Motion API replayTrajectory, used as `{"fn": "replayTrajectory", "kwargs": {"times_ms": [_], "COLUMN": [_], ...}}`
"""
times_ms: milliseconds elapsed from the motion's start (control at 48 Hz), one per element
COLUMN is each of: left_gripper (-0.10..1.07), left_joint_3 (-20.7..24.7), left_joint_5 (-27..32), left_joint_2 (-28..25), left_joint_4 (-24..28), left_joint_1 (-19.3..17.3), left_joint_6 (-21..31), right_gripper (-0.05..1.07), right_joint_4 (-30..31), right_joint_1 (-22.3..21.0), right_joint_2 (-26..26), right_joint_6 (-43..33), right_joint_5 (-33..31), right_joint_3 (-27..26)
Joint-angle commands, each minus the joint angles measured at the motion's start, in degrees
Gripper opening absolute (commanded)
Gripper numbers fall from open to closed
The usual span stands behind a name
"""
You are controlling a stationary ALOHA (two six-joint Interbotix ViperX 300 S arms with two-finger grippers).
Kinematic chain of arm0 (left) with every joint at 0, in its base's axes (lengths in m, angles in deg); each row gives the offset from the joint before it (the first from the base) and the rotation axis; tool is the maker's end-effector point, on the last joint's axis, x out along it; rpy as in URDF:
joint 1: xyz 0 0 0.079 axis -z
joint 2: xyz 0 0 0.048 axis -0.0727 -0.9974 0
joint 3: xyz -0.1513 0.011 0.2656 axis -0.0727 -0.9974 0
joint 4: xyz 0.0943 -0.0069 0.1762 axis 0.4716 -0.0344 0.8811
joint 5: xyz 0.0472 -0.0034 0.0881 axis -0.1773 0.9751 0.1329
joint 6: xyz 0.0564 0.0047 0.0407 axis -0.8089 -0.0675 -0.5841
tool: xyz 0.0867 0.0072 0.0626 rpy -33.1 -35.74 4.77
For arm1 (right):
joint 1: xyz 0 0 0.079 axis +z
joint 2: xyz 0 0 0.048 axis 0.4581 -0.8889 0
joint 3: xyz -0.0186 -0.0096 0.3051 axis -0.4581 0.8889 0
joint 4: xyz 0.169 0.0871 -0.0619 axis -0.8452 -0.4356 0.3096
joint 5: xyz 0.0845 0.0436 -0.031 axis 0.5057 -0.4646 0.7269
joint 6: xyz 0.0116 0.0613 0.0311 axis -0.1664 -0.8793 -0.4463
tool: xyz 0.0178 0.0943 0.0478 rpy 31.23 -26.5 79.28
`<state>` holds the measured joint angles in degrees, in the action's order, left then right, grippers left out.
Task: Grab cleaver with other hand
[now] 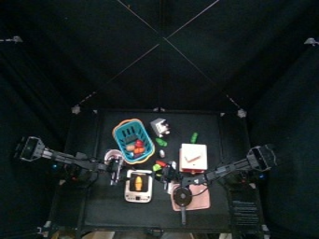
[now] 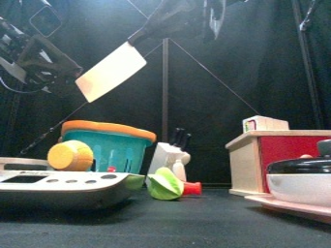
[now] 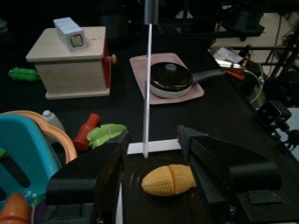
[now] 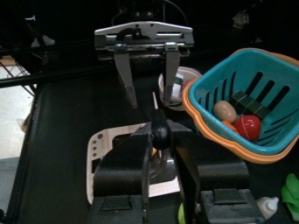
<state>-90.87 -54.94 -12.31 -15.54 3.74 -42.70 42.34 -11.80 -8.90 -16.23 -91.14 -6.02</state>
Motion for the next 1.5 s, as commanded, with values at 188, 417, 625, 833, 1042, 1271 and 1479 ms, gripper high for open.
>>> {"fn": "replayTrajectory", "kwargs": {"times_ms": [188, 417, 625, 833, 1042, 1271, 1479], "left_gripper": [0.63, 0.44, 0.41, 0.41, 0.41, 0.41, 0.41], "left_joint_3": [1.5, 1.5, 1.4, 0.5, -1.3, -1.5, -1.8], "left_joint_5": [-0.6, -0.6, -0.6, -0.7, -1.8, -1.8, -1.4], "left_joint_2": [-0.1, -0.1, 0.4, 3.3, 8.0, 8.1, 7.9], "left_joint_4": [-0.1, -0.1, -0.1, 0.0, -0.1, -0.1, -0.1], "left_joint_1": [-0.4, -0.7, -0.8, -0.5, -0.4, -0.4, -0.4], "left_joint_6": [-0.1, -0.1, -0.2, -0.1, 0.2, 0.2, 0.2], "right_gripper": [0.54, 0.54, 0.54, 0.54, 0.54, 0.56, 0.70], "right_joint_4": [0.4, 0.4, 0.1, -1.3, -5.8, -6.5, -9.7], "right_joint_1": [-0.4, -0.5, -0.5, -0.6, -0.6, -0.7, -1.0], "right_joint_2": [0.5, -0.2, -0.2, -0.4, -0.9, -1.1, -1.0], "right_joint_6": [0.0, 0.1, 0.0, -0.4, -0.1, -0.2, -0.3], "right_joint_5": [-0.2, -0.1, -0.2, -0.1, -0.1, -0.1, -0.1], "right_joint_3": [-1.7, -2.3, -2.0, -0.5, 1.1, 0.7, 0.2]}}
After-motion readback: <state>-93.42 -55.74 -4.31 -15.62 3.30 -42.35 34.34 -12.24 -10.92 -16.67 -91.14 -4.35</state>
